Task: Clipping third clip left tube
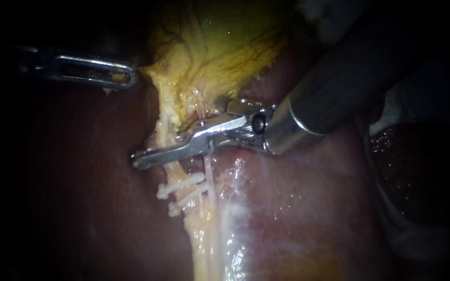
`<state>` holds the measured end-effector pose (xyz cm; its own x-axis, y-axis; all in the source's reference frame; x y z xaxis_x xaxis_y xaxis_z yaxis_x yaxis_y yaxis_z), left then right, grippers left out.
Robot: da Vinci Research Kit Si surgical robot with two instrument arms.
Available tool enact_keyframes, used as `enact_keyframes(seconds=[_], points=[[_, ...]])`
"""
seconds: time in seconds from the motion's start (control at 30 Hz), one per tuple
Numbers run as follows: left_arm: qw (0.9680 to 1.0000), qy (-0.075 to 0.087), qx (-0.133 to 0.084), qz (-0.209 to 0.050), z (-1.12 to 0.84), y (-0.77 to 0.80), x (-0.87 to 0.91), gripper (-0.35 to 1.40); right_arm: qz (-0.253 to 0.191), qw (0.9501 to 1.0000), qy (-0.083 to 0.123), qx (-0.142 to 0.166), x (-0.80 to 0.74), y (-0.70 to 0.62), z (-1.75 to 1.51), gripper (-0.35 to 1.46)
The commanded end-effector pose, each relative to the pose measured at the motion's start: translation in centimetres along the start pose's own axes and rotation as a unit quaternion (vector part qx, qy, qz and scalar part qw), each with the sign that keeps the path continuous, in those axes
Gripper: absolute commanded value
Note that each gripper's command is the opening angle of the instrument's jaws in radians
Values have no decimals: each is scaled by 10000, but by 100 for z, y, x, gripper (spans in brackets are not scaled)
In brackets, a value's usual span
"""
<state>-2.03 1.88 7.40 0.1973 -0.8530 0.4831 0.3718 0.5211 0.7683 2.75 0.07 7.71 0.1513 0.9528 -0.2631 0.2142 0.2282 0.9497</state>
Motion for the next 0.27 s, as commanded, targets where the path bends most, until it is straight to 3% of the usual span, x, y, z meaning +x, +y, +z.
enact_keyframes(seconds=[0.03, 0.27], points=[[10000, 0, 1, 0, 0, 0, 0, -35, -6, 10000, -6, 7, 0, 1, 0, -35], [10000, 0, 2, 1, 0, 1, 0, -35, -7, 10000, -4, -3, 0, 2, -3, -35]])
